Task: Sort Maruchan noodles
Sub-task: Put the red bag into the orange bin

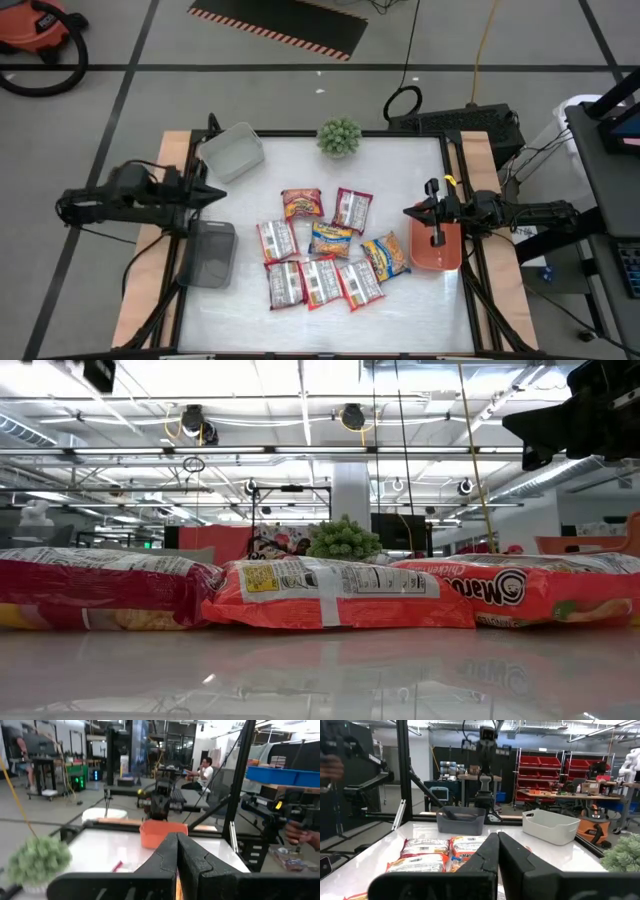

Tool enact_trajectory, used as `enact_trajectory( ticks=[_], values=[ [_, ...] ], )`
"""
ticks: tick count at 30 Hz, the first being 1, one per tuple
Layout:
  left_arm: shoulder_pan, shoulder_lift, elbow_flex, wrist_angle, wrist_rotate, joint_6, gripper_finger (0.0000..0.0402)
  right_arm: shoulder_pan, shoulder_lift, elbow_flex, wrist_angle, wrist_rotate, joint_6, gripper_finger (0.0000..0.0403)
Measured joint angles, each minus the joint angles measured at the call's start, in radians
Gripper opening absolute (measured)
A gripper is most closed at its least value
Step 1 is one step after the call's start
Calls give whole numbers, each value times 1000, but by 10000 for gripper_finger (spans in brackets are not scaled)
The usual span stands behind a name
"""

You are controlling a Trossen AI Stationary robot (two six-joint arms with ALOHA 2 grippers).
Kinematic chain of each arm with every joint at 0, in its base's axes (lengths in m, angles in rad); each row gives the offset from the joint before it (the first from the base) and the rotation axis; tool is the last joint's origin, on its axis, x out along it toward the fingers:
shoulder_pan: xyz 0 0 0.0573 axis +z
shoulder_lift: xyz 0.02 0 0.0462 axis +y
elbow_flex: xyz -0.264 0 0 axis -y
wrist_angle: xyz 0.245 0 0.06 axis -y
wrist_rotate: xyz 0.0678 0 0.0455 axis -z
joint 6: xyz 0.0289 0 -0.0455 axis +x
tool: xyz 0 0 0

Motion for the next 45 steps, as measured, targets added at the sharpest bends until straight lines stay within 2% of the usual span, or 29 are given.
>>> enact_trajectory(
  ticks=[4,9,12,17,20,25,34,39,45],
  values=[
    [0,95,153,-51,22,44,3,0,0,0,0,-1,0,0],
    [0,228,368,-213,30,41,3,0,0,0,0,0,57,0],
    [0,307,481,-288,30,19,3,0,6,0,0,50,72,0],
    [-6,416,638,-387,29,-21,3,0,42,0,0,100,86,0],
    [-15,462,697,-457,17,8,3,0,68,0,0,100,161,0],
    [-36,509,702,-496,-13,9,3,0,117,0,27,100,265,0],
    [-92,604,607,-562,-58,25,3,12,228,0,159,100,484,0],
    [-92,655,560,-558,-59,43,3,37,288,0,174,103,498,0],
    [-96,733,522,-528,-64,55,3,66,352,1,356,104,505,0]
  ],
)
